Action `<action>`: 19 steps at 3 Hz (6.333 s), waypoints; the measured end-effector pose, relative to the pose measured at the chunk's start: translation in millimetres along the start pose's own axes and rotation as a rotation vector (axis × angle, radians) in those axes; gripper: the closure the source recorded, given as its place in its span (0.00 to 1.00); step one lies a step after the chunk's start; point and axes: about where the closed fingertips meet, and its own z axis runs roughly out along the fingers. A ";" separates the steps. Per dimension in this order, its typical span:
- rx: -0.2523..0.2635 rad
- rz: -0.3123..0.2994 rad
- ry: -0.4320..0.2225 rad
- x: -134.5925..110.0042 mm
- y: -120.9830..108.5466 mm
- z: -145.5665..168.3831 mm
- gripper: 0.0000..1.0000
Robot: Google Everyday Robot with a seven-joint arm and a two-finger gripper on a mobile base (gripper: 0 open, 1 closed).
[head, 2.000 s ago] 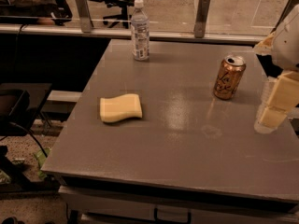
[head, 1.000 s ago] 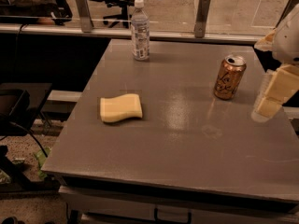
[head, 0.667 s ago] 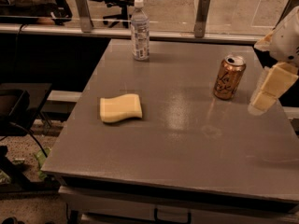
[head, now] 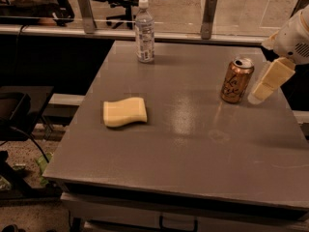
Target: Move orange can near sponge
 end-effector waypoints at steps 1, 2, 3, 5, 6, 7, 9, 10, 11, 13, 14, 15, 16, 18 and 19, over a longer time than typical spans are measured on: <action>-0.006 0.073 -0.050 2.2 -28.4 22.8 0.00; -0.018 0.108 -0.077 1.7 -38.4 36.3 0.00; -0.034 0.127 -0.100 -1.9 -41.1 46.8 0.00; -0.051 0.140 -0.120 -8.0 -42.4 56.7 0.40; -0.061 0.131 -0.122 -14.9 -39.7 57.3 0.64; -0.087 0.090 -0.143 -39.4 -24.8 54.3 0.87; -0.188 -0.017 -0.229 -107.2 33.2 44.5 1.00; -0.220 -0.068 -0.252 -130.3 60.3 45.5 1.00; -0.248 -0.114 -0.264 -146.4 86.0 50.1 1.00; -0.293 -0.172 -0.266 -160.3 122.0 66.2 1.00; -0.302 -0.188 -0.270 -162.8 132.6 71.6 0.82; -0.293 -0.214 -0.287 -165.5 142.7 72.5 0.58; -0.293 -0.216 -0.285 -166.5 143.5 72.1 0.35; -0.293 -0.222 -0.285 -168.7 145.9 71.0 0.00; -0.293 -0.222 -0.285 -168.7 145.9 71.0 0.00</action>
Offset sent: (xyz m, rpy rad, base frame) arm 0.0615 -0.0120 -0.0303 0.1598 0.0146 -0.1000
